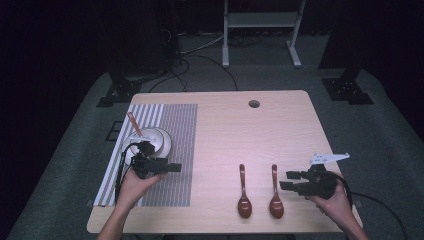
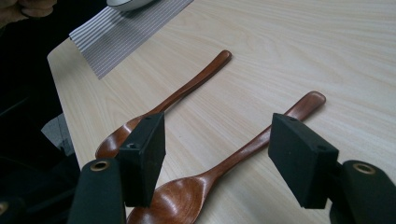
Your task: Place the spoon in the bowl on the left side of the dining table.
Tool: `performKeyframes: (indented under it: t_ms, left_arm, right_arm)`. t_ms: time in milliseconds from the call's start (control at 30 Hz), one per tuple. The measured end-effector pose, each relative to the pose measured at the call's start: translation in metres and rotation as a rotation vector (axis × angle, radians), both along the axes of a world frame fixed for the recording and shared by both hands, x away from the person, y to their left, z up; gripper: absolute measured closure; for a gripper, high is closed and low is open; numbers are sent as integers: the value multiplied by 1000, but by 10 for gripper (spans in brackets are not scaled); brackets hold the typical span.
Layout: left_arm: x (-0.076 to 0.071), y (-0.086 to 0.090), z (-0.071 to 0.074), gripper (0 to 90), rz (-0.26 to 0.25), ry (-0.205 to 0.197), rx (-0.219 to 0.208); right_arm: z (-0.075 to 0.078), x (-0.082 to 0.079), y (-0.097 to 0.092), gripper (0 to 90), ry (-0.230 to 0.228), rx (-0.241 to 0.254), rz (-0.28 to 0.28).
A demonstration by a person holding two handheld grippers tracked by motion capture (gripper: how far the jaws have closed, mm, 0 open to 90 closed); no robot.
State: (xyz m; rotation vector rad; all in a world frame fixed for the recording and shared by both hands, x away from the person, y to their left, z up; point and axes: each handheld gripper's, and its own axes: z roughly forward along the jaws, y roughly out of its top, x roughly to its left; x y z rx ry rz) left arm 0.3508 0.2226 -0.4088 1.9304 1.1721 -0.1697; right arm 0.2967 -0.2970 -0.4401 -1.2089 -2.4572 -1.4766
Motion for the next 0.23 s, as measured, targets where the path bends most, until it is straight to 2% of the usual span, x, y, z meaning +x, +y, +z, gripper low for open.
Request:
performKeyframes:
  t_ms: [233]
  left_arm:
    - [-5,-6,-7,93,-13,1,-12]
  right_arm:
    - [-1,-2,-5,352,1,15,-14]
